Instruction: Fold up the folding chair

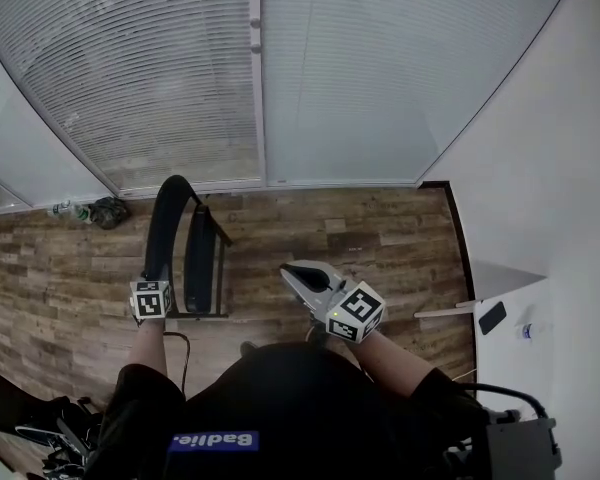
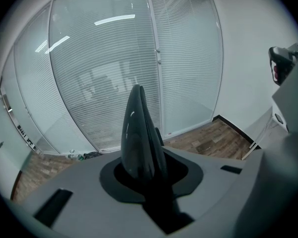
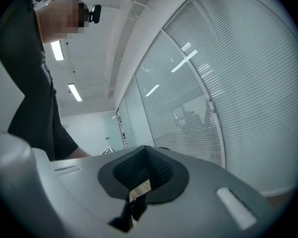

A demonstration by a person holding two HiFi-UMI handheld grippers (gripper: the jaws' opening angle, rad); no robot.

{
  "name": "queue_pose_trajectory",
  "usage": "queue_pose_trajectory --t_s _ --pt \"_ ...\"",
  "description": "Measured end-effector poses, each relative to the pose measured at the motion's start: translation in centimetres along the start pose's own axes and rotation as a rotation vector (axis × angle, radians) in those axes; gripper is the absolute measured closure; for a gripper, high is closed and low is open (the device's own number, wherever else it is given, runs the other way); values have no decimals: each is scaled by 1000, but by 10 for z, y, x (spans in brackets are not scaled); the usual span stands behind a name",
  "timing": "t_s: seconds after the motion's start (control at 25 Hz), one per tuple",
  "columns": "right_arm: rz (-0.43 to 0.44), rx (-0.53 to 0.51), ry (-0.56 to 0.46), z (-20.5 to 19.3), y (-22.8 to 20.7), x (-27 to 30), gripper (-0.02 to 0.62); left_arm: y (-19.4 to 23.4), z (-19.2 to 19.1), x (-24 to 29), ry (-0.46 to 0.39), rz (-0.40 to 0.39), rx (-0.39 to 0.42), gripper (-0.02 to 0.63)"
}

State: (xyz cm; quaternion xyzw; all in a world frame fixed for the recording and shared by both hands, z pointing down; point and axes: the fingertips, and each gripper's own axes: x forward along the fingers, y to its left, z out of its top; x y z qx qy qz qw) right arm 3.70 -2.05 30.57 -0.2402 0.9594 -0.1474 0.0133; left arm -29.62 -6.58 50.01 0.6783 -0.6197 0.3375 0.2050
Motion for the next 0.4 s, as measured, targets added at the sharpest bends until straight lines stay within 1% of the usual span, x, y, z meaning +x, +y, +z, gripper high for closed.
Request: queue_pose_trajectory --t_s 0.4 --pt "-3 15 0 -2 -3 2 595 1 3 0 -1 0 1 520"
